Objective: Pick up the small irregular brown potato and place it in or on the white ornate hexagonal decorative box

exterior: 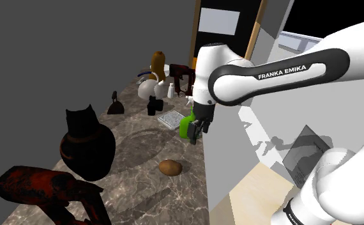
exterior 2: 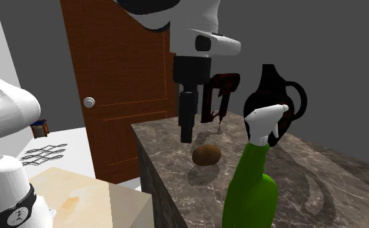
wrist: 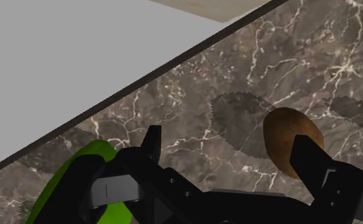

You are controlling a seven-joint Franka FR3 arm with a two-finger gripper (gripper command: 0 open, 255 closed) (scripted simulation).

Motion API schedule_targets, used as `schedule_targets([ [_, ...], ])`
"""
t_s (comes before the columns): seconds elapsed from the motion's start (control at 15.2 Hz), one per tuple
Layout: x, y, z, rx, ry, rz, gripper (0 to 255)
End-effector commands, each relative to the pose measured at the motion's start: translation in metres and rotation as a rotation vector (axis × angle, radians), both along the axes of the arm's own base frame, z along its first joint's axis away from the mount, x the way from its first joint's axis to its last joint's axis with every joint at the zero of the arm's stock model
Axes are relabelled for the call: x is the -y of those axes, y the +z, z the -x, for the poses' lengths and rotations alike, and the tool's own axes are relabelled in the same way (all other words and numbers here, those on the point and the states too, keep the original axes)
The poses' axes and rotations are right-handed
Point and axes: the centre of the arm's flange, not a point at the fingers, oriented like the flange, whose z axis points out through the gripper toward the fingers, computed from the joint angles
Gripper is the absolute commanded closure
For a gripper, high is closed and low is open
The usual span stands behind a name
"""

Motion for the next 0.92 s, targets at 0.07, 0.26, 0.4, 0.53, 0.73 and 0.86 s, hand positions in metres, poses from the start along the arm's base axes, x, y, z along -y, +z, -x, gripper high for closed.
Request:
schedule_targets([
  [0.07,-0.032,-0.022,-0.014,-0.015,0.031,-0.006,0],
  [0.26,-0.062,-0.045,-0.027,-0.030,0.062,-0.011,0],
  [0.4,-0.083,-0.060,-0.034,-0.040,0.082,-0.014,0],
  [0.53,-0.104,-0.075,-0.041,-0.050,0.103,-0.017,0],
  [0.73,-0.116,-0.089,-0.045,-0.055,0.114,-0.019,0],
  [0.86,-0.116,-0.099,-0.043,-0.055,0.114,-0.019,0],
])
